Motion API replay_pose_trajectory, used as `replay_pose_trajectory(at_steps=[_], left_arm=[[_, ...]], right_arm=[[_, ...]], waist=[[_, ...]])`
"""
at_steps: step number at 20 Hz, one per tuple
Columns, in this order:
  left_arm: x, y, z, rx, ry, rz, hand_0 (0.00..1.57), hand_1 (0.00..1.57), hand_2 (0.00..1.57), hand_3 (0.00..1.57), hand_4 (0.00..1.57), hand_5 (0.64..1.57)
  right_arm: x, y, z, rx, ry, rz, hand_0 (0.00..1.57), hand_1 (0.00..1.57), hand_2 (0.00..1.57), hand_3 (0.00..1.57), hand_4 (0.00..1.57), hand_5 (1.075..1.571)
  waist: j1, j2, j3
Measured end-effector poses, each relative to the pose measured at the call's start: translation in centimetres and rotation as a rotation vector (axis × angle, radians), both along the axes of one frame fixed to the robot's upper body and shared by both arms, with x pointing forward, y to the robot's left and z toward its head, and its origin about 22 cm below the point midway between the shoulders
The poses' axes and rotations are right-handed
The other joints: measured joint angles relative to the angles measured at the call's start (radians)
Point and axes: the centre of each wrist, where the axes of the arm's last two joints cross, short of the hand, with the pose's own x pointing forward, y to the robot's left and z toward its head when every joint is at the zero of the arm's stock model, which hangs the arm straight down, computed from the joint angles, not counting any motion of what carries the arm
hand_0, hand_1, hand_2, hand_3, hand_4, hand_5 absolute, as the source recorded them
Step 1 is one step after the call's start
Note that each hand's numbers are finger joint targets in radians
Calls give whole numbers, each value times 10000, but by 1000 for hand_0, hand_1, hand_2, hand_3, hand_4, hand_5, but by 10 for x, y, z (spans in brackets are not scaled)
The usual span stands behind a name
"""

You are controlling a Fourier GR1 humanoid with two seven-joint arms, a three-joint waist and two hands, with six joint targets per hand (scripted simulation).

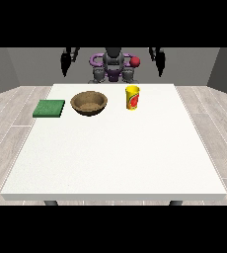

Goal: Pick the cup and pour the ball into the bowl, then pick the bowl and place it on the pad

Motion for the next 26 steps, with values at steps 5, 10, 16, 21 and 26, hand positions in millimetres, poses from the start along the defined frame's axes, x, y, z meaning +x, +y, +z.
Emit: replay_pose_trajectory(at_steps=[5, 10, 16, 21, 26], left_arm=[[2, 4, 19, 216, -185, -86, 0, 0, 0, 0, 0, 1557], [13, -6, 50, -752, -566, 89, 0, 0, 0, 0, 0, 1554], [13, 5, 61, -1094, -1443, 258, 0, 0, 0, 0, 0, 1544], [27, 11, 61, -1035, -2339, 358, 0, 0, 0, 0, 0, 1528], [39, 10, 44, -985, -3122, 367, 0, 0, 0, 0, 0, 1525]], right_arm=[[1, -5, 17, -177, -128, 38, 0, 0, 0, 0, 0, 1569], [-3, -43, 31, 460, 134, 342, 0, 0, 0, 0, 0, 1570], [-7, -74, 43, 886, -469, 514, 0, 0, 0, 0, 0, 1570], [2, -70, 48, 945, -1164, 830, 0, 0, 0, 0, 0, 1570], [11, -67, 40, 997, -1763, 911, 0, 0, 0, 0, 0, 1571]], waist=[[-47, -1495, -115], [-170, -1862, -185], [-171, -971, -216], [-279, -42, -223], [-334, 870, -224]])
